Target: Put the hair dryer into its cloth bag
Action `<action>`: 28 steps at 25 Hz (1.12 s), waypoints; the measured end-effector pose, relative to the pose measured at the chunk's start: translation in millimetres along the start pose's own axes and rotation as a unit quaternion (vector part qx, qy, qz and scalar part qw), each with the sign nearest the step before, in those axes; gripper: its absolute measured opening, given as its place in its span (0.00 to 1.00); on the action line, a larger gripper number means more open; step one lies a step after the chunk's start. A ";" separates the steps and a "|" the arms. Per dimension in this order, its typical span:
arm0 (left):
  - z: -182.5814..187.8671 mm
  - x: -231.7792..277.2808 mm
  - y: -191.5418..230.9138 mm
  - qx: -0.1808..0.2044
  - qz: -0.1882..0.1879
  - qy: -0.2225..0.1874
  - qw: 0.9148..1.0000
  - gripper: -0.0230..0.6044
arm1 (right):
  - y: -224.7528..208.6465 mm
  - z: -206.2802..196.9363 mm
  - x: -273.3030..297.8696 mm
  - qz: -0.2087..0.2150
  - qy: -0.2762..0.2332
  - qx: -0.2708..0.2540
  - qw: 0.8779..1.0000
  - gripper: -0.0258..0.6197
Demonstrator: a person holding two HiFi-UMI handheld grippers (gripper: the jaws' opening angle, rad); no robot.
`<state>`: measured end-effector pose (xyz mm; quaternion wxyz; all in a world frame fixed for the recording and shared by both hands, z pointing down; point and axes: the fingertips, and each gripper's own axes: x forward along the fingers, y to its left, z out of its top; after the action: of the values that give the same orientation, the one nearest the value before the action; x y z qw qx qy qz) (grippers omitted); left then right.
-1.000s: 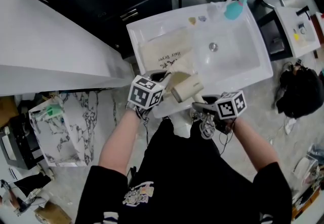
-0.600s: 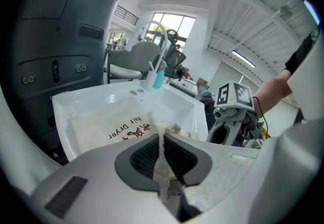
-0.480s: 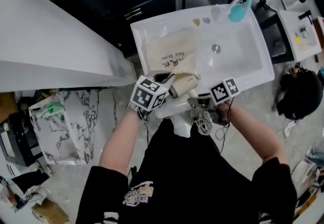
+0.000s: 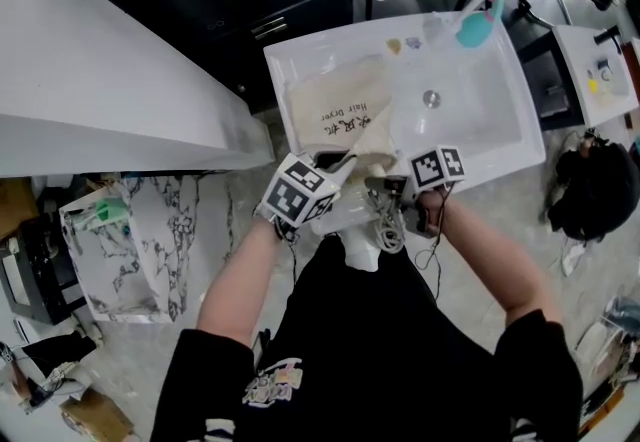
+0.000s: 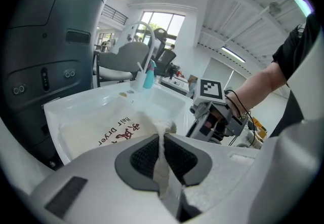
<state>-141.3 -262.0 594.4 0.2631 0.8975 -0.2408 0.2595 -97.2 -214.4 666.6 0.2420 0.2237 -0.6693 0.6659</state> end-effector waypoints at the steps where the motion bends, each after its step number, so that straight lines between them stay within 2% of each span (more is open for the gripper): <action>1: 0.2 -0.2 -1.5 0.002 -0.002 0.000 1.000 0.08 | -0.1 5.7 2.7 -0.001 -0.009 0.002 1.000 0.33; 11: -1.5 -0.1 -13.0 0.000 -0.022 -0.002 1.000 0.08 | -1.7 48.8 25.4 -0.014 -0.128 0.024 0.991 0.33; 20: -5.4 -3.9 -21.0 -0.012 -0.042 -0.005 0.999 0.08 | -14.2 81.7 25.2 -0.018 -0.253 0.085 0.964 0.33; 28: -8.0 -10.4 -22.8 0.007 -0.057 0.007 0.998 0.08 | -21.2 96.2 31.6 -0.019 -0.298 0.098 0.949 0.33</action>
<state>-138.8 -237.1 586.1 0.2731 0.9097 -0.1858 0.2515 -111.2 -310.1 703.3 0.0208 0.4477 -0.6377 0.6264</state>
